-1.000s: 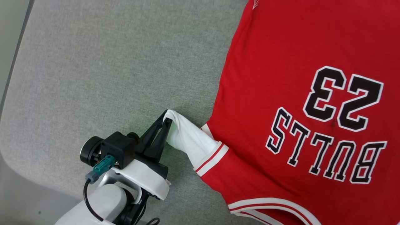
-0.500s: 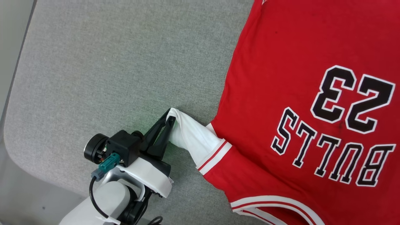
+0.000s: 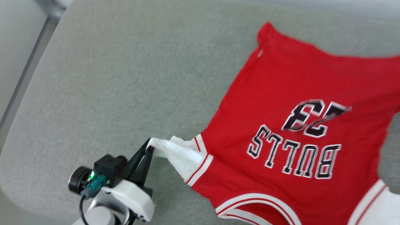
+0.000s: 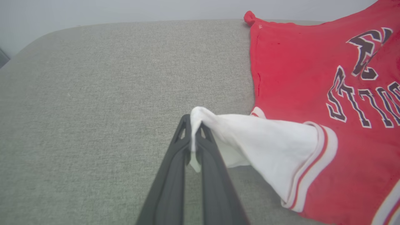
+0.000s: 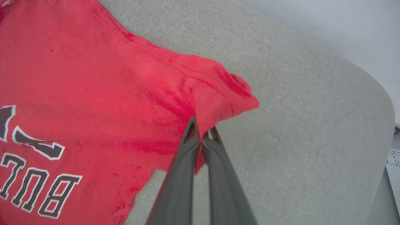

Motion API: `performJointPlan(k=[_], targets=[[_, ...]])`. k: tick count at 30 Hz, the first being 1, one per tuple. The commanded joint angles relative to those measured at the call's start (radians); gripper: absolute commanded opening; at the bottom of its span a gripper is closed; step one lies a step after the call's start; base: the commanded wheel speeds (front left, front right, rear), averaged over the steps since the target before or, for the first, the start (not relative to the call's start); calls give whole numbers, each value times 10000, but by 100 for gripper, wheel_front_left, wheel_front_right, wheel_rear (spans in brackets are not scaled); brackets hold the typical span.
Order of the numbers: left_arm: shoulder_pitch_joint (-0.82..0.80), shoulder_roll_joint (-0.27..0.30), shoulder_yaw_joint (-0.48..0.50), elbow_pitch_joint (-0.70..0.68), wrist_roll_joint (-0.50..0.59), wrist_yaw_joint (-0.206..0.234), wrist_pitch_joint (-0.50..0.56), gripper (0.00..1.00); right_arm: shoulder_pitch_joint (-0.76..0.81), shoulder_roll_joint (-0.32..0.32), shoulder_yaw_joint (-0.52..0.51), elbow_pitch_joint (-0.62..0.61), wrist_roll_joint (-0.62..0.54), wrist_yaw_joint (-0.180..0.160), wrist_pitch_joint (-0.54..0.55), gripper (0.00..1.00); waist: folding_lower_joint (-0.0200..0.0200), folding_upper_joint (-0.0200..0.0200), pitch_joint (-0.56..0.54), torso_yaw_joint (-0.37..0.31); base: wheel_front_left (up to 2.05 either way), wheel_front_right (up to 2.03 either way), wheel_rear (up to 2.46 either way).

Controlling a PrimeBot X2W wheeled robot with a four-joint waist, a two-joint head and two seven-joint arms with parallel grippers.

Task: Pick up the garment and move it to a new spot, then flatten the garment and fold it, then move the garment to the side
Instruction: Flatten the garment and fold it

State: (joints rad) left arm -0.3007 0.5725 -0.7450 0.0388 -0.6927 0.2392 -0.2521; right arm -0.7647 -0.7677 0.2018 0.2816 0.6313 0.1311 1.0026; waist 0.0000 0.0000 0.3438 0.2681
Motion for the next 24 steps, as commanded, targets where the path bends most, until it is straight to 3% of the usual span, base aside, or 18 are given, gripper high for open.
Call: performJointPlan(k=[1, 8, 12, 19, 24], targets=[[173, 101, 16, -7, -56, 71, 13, 0, 428, -174, 94, -196, 178, -8, -68, 0, 0, 0, -807, -657, 0, 0, 0], [856, 438, 159, -120, -298, 361, 67, 0, 3359, -1115, -11, -1582, 1464, -8, -622, 0, 0, 0, -1593, -1404, 0, 0, 0], [1089, 599, 193, -197, -358, 481, 103, 0, 5268, -1196, -570, -2139, 1871, -8, -901, 0, 0, 0, -1818, -1688, 0, 0, 0], [1231, 651, 185, -236, -405, 550, 80, 0, 8448, -227, -1721, -2376, 2163, -8, -1551, 0, 0, 0, -1873, -1856, 0, 0, 0], [1134, 602, 99, -129, -359, 439, 77, 0, 9962, 850, -2164, -1917, 2114, -8, -1929, 0, 0, 0, -1797, -1811, 0, 0, 0]])
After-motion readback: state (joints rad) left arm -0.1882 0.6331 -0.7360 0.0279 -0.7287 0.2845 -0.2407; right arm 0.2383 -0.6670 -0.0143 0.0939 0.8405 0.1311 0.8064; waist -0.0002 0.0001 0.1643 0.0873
